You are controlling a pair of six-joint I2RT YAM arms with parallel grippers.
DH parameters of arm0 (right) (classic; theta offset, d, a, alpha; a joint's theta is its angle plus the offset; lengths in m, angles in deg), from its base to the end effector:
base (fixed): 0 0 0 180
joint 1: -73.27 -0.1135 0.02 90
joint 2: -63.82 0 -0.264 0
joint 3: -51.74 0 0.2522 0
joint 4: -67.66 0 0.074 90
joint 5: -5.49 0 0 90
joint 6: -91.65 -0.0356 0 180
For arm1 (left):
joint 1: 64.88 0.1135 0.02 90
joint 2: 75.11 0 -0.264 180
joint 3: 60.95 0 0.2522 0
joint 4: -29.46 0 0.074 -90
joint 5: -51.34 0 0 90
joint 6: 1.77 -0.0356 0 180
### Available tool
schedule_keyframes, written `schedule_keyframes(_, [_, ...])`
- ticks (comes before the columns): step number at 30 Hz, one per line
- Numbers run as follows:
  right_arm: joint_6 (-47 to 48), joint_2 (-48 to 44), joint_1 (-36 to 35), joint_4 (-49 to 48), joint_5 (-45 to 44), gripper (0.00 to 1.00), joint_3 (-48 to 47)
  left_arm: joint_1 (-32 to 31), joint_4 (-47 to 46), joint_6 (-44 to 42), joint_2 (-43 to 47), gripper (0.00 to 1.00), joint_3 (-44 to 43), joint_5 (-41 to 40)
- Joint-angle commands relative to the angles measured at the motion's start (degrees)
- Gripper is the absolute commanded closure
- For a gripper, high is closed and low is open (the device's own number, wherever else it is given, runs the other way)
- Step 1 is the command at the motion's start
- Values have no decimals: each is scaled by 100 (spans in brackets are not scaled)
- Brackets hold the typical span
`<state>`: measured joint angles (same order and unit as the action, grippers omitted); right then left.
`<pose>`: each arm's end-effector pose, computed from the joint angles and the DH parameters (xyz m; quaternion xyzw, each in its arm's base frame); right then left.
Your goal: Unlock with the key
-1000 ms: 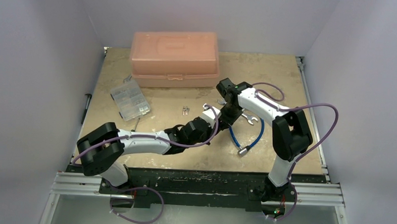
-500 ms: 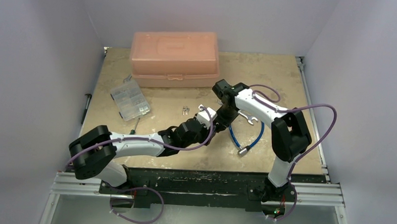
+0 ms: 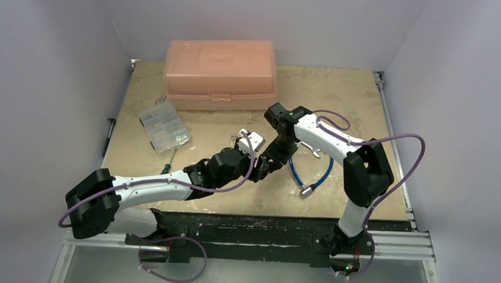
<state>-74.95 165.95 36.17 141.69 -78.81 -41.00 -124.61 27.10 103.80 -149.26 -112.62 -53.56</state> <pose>0.2665 0.2060 0.2218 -0.3343 -0.9394 -0.0751 0.0102 0.1504 -0.2396 0.2337 0.2367 0.7811 -0.2627 0.5146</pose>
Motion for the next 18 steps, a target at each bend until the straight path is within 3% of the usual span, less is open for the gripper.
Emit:
schedule_keyframes(1, [-162,-344,-16,160,112,100,-125,22,97,-43,146,42,-156,249])
schedule_keyframes(8, [-127,-768,-12,-282,-98,100,155,25,852,635,387,48,-384,162])
schedule_keyframes(15, [-152,-2379,-22,-2155,-602,100,1372,38,1703,1286,987,48,-468,-58])
schedule_keyframes(18, [-106,-3041,-14,-2819,-827,100,1842,135,1909,1569,1308,43,-450,7])
